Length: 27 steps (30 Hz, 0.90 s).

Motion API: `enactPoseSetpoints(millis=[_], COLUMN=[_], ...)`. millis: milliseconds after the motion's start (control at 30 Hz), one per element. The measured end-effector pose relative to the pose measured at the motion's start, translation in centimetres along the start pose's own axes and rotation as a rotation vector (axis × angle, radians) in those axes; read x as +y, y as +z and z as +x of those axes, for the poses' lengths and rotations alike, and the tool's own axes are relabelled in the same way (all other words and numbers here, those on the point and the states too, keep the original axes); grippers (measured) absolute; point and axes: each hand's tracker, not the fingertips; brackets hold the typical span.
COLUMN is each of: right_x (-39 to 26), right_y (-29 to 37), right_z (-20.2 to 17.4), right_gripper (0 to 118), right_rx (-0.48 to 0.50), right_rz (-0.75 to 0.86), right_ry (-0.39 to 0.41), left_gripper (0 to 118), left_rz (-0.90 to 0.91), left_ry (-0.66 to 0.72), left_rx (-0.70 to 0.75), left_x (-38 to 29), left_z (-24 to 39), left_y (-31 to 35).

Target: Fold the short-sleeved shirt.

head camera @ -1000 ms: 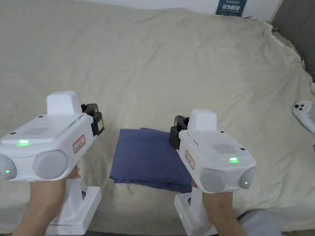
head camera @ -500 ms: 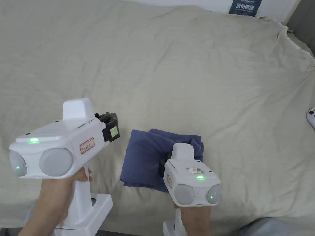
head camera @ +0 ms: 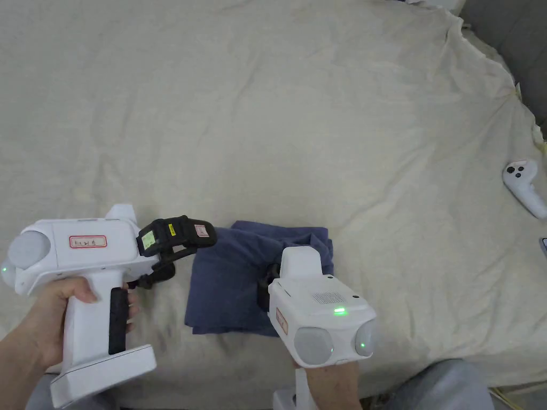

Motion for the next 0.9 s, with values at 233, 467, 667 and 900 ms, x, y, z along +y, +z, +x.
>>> enactPoseSetpoints(millis=[233, 467, 667, 900], right_x=[0.2, 0.2, 0.7, 4.1], right_y=[-0.1, -0.1, -0.2, 4.1], right_z=[0.4, 0.6, 1.1, 2.5], right_gripper=[0, 0, 0, 0], right_rx=[0.019, 0.026, 0.041, 0.081], right_rz=[-0.009, -0.006, -0.017, 0.102], right_ry=[-0.010, -0.051, -0.051, -0.033], left_gripper=[118, 74, 26, 20], left_rz=[-0.232, -0.343, -0.284, -0.276], left_ry=[0.059, -0.034, -0.060, -0.148], left_rx=[-0.205, -0.186, -0.011, 0.270], left_x=[0.8, 1.8, 0.7, -0.2], left_z=[-1.8, -0.2, 0.6, 6.2], left_y=[-2.2, -4.8, -5.4, -5.7])
